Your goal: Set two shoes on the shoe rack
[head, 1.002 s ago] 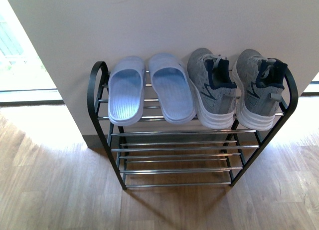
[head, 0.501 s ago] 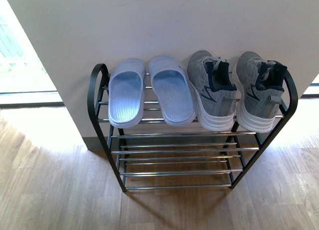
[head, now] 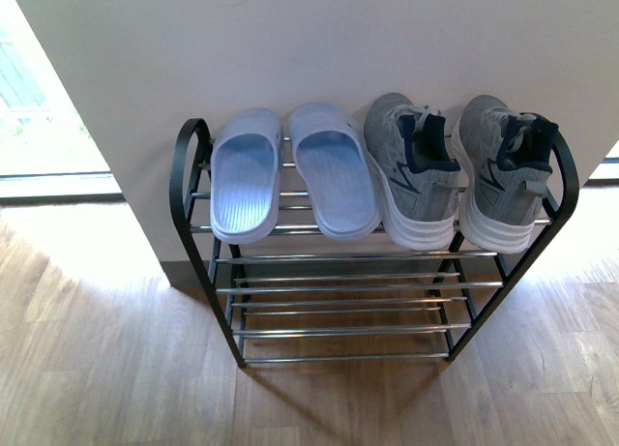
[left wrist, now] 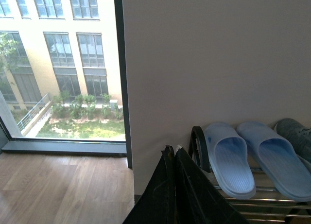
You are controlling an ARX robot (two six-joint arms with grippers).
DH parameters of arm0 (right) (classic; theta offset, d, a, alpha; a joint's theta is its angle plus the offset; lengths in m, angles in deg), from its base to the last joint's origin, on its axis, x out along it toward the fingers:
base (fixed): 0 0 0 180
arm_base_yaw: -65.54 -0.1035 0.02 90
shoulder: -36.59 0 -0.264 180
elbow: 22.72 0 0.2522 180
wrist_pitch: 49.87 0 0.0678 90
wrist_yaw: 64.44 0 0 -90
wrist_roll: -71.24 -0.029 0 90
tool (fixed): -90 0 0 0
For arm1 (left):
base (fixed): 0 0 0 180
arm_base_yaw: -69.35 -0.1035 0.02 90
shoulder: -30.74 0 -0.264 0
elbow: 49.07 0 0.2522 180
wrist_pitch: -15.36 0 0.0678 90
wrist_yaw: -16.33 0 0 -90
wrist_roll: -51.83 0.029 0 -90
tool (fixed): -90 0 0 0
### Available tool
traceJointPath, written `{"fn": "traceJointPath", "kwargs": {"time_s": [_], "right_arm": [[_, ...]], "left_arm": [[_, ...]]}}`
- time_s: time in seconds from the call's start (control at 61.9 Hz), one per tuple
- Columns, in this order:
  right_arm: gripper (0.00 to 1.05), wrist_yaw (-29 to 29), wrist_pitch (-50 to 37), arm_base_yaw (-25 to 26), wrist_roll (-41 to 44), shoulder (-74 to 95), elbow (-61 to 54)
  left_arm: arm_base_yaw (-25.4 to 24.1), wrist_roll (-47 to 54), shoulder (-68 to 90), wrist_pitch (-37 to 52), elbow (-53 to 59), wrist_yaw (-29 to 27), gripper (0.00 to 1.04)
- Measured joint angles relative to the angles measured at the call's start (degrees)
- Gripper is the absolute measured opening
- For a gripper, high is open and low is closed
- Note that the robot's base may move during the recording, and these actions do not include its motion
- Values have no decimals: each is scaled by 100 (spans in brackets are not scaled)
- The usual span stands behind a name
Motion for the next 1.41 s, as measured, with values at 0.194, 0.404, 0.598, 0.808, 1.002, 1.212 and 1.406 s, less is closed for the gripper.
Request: {"fn": "traceJointPath", "kwargs": {"time_s": [0.194, 0.404, 0.598, 0.808, 1.002, 1.212, 1.406], "right_arm": [[96, 0, 0, 0, 0, 0, 0], [96, 2, 0, 0, 0, -2, 0], [96, 0, 0, 0, 0, -2, 0], [96, 0, 0, 0, 0, -2, 0], [96, 0, 0, 0, 0, -2, 0], [96, 0, 0, 0, 0, -2, 0], [96, 0, 0, 0, 0, -4, 0]], "left_arm": [[0, 0, -459, -566, -2, 0, 1], [-7, 0, -1097, -1213, -2, -4, 1], [-7, 0, -1106, -1211, -2, -2, 1], [-7, 0, -1106, -1211, -2, -2, 37], [-7, 0, -1106, -1211, -2, -2, 67], [-7, 9, -1106, -1211, -2, -2, 95], [-7, 11, -1108, -1211, -2, -2, 95]]}}
